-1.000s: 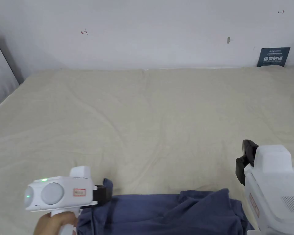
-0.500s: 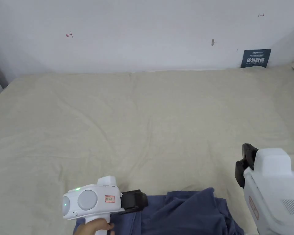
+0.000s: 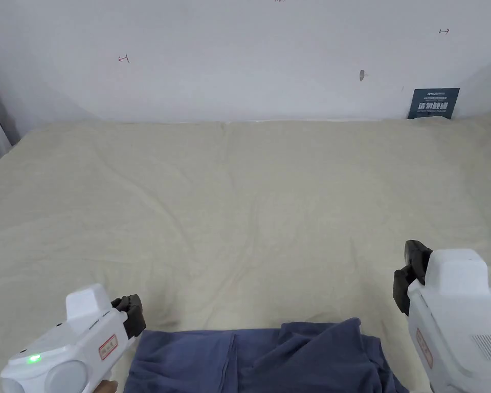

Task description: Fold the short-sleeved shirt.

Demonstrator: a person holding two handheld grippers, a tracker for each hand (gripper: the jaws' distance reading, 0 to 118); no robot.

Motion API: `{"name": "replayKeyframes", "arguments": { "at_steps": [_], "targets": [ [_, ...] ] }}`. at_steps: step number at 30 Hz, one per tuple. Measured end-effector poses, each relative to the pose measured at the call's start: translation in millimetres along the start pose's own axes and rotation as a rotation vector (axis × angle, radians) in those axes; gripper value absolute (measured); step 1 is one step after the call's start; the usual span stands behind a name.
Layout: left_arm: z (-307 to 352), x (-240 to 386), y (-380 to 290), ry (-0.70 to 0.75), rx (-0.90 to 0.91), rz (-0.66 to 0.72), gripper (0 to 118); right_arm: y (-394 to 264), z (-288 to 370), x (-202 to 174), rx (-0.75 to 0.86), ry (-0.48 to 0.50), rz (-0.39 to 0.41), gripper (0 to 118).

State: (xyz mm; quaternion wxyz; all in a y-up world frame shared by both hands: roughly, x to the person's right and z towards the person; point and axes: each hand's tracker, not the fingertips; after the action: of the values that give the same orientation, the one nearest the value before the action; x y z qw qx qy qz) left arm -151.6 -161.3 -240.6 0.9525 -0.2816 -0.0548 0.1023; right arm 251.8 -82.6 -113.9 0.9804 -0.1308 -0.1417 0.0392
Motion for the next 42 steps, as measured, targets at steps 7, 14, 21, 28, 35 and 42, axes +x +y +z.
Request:
{"name": "replayKeyframes", "arguments": {
  "at_steps": [7, 14, 21, 28, 35, 42],
  "targets": [
    [-22.2, 8.8, -43.5, -0.005, -0.128, -0.144, 0, -1.3, -2.1, -3.0, -0.01, 0.012, -0.004, 2],
    [-38.0, 50.3, -82.8, -0.121, -0.223, -0.213, 0, -6.5, -5.6, -0.5, -0.034, 0.008, -0.003, 2],
    [-72.5, 83.1, -119.6, -0.14, -0.378, -0.308, 0, -11.3, -6.6, 4.9, -0.051, -0.007, -0.004, 2],
    [-72.4, 79.2, -117.8, -0.141, -0.382, -0.3, 0, -15.1, -7.1, 8.1, -0.066, -0.015, -0.01, 2],
    [-46.4, 48.5, -58.6, -0.233, -0.315, -0.13, 0, -8.6, -5.4, 6.0, -0.057, -0.012, -0.005, 2],
    [-41.9, -34.5, -3.3, -0.345, -0.383, 0.148, 10, -2.8, -7.2, -0.2, -0.045, -0.002, 0.011, 2]
  ]
}}
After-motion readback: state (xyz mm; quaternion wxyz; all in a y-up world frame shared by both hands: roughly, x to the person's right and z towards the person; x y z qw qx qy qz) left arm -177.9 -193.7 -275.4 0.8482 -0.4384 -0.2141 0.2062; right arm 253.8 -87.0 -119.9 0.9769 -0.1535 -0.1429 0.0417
